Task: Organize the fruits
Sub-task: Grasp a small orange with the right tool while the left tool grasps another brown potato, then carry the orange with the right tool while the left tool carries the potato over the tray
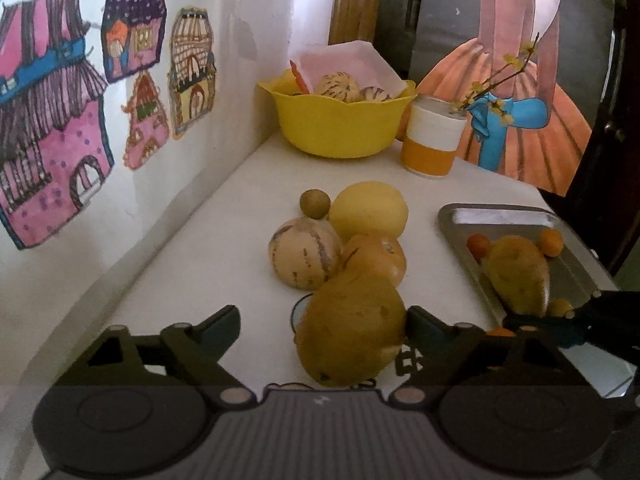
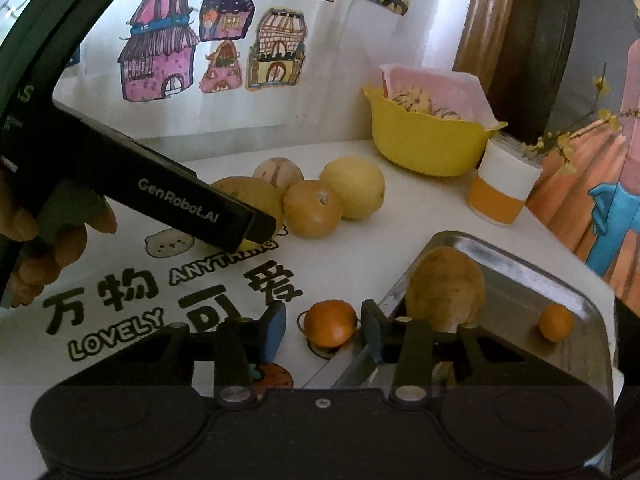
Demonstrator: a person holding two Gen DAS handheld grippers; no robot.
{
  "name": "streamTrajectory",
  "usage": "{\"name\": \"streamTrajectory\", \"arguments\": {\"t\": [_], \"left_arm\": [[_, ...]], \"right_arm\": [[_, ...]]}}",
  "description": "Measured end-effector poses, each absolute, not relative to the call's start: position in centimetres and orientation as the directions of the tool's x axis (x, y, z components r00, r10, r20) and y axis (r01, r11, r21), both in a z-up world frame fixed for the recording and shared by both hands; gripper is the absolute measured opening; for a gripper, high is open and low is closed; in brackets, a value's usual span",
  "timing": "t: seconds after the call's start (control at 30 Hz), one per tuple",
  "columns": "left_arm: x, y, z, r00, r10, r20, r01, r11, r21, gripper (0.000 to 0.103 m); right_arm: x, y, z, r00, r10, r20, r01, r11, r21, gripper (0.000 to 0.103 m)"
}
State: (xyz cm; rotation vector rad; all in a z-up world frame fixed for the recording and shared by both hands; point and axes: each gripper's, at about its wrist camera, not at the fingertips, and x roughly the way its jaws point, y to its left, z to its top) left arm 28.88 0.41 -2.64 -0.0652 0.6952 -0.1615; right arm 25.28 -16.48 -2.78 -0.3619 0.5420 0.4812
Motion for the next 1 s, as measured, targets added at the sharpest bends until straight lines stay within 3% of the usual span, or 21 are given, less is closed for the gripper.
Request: {"name": "streamTrajectory", "arguments": {"t": [0.23,0.63,1.0], "left_arm": [[29.1,-0.5,-2.7,0.742,-0.212,-0.636,0.161,0.977,-0.137,0.062],[27.1,-1.4,-1.7,0.716,-0.207,-0.667,0.125,0.978,-0.169,0.061],[24.3,-4.2,0.8,0.726,-0.272,-0.631,0.178,0.962,-0.209,0.06]], "right_arm": [[24.9,-15.8,-3.0,0.772,0.311,-0.554,-0.517,0.814,-0.263,0.03],[22.5,-16.3,-1.8,0.791,0.332,-0.514,-0.511,0.821,-0.255,0.03],[18.4,-20.2,0.2,0.846,0.288,-0.45,-0.415,0.884,-0.215,0.03]]}}
